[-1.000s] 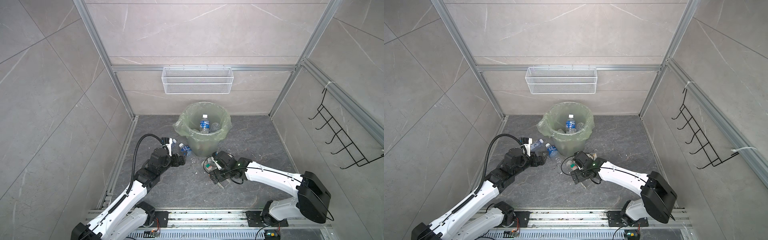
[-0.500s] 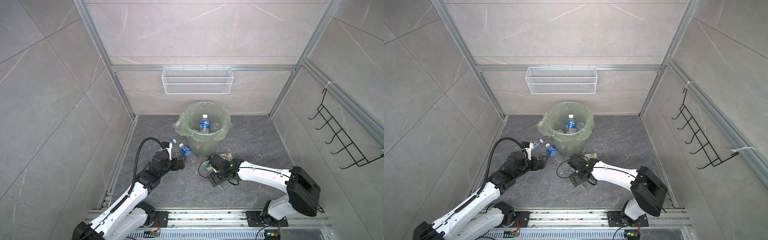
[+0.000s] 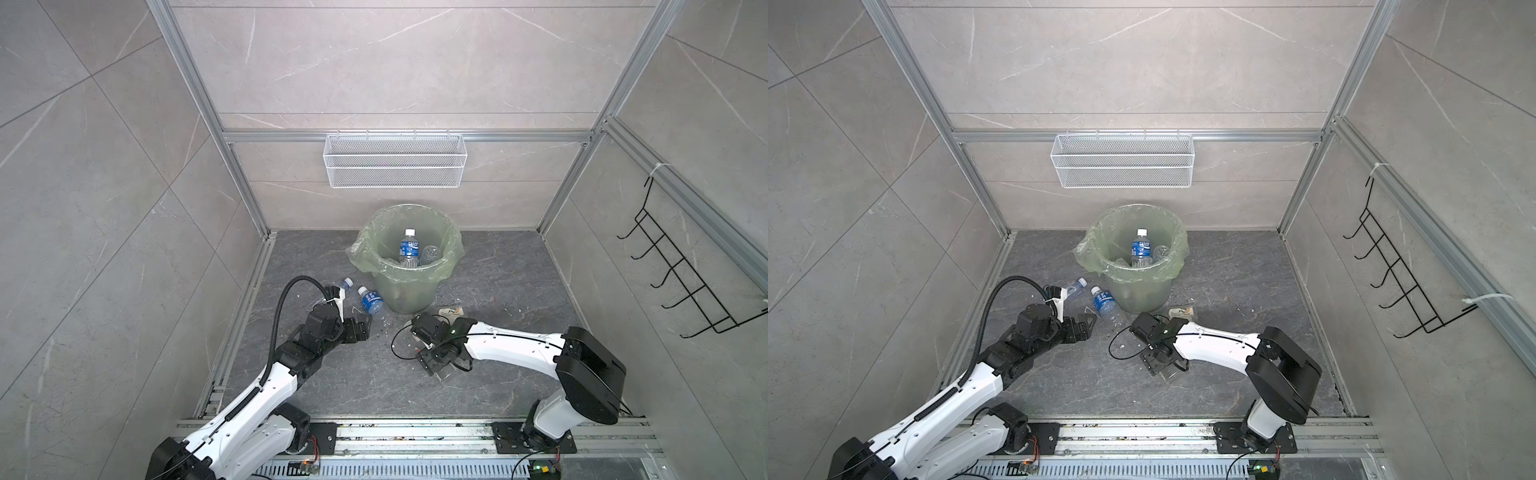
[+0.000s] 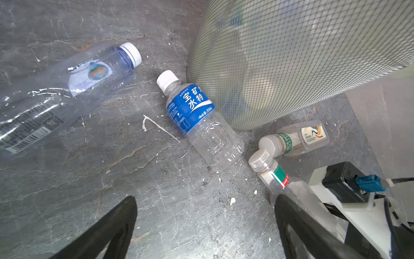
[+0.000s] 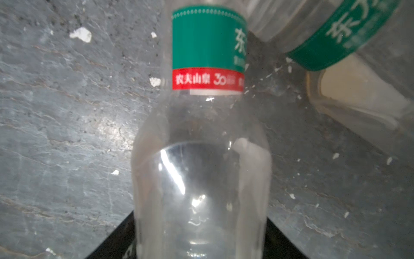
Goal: Throw the plastic bottles in the bin
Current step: 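Close the right gripper around the clear green-and-red-labelled bottle, then lift the green-and-red-labelled bottle over the bin and open the right gripper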
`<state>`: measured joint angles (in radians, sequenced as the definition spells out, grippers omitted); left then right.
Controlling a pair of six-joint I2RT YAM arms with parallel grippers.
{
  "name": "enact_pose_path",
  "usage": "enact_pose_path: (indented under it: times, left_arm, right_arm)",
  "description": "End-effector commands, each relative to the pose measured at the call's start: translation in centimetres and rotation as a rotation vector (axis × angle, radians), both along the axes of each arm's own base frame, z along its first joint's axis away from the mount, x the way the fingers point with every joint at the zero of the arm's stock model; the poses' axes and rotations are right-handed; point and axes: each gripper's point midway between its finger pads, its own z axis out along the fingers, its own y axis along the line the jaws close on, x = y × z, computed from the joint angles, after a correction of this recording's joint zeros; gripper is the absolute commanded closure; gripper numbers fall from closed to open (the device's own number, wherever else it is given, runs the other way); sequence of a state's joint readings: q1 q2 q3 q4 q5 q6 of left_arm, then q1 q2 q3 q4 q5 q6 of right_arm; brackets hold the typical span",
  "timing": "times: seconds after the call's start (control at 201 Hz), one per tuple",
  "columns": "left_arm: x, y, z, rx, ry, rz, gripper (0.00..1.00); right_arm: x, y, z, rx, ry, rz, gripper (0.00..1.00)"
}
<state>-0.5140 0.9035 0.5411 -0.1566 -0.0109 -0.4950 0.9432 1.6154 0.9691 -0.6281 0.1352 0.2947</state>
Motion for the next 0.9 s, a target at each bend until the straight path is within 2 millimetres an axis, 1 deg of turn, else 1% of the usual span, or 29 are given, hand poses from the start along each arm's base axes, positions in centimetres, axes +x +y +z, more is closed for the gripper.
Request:
enact_pose_path:
  times: [0.0,0.12,0.364,0.463,0.588,0.687,0.891]
  left_arm:
    - [0.5,0.2,0.4,-0.004,-0.017,0.016,0.02]
    - [0.5,0.2,0.2,-0.001,-0.013,0.016,0.02]
    - [0.5,0.2,-0.5,0.003,-0.005,0.015,0.02]
    - [0.4,0.2,-0.6,0.002,-0.003,0.017,0.02]
    - [0.3,0.3,-0.8,0.002,0.001,0.017,0.02]
    - [0.3,0.3,-1.0,0.004,0.006,0.014,0.02]
    - [0.4,0.1,-0.9,-0.002,0.008,0.012,0.02]
  right_arm:
    - [0.0,0.0,0.3,-0.025,-0.013,0.016,0.30]
    - [0.0,0.0,0.7,-0.021,-0.035,0.029,0.40]
    - [-0.3,0.0,1.1,0.032,-0.092,0.042,0.44]
    - [-0.3,0.1,1.8,0.092,-0.144,0.035,0.45]
    - [-0.2,0.1,3.3,0.196,-0.228,0.020,0.46]
    - [-0.2,0.0,5.0,0.285,-0.301,0.009,0.46]
    - [-0.4,-1.0,8.1,0.415,-0.451,-0.013,0.50]
